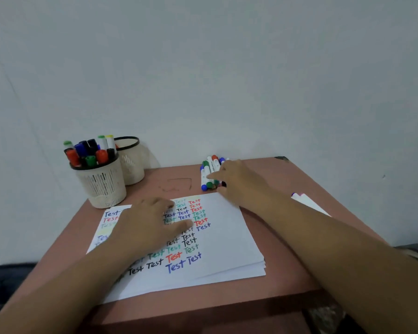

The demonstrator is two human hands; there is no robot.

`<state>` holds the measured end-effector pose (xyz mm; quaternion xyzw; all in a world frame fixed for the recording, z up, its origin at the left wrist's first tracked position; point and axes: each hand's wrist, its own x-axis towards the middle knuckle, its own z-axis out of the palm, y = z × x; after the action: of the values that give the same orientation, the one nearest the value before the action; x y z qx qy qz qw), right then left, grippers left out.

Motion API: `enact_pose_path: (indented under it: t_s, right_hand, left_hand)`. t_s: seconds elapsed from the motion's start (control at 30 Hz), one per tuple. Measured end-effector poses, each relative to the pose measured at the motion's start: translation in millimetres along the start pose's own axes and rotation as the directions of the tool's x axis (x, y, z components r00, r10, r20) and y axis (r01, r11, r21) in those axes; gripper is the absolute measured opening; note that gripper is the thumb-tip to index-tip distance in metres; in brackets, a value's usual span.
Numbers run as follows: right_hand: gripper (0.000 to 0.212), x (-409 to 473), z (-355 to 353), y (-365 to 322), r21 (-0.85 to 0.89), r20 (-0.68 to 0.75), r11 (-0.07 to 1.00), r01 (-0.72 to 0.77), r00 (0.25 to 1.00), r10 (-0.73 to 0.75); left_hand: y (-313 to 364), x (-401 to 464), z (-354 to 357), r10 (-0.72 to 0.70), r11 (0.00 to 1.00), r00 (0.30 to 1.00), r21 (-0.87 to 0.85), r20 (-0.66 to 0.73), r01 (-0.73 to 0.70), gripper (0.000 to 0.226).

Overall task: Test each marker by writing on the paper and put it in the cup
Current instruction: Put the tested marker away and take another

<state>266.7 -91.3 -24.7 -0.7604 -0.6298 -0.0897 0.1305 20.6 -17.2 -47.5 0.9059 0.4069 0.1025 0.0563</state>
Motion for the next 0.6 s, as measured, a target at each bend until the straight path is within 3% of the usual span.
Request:
enact_pose_path:
  t_s: [0.27,0.43,0.5,0.6]
  right_hand:
    - [0.028,11,24,-2,-0.211,-0.188,0.965,0.158,0.962,-0.198]
    - [0.014,9,25,9,-0.283,-0.456,0.926,0.250,0.814,-0.359]
    - [0.020,4,14,8,-0.135,-0.568,0.959,0.249,0.773,-0.281]
    - [0.017,-20,-17,-6,0.274,-0.598,0.949,0.159,0.800,0.039]
  left_hand:
    - [2,9,4,-0.004,1.000,1.000,0.005,0.002,0.004,0.095]
    - [0,11,6,0.010,1.000,1.000,0.005,0.007,-0.010,0.098]
    - [-1,8,5,0.031,0.999,0.999,-0.040,-0.018,-0.031,0.100]
    - [1,2,-1,0.081,0.979,0.989,-0.177,-0.124,-0.103,0.089]
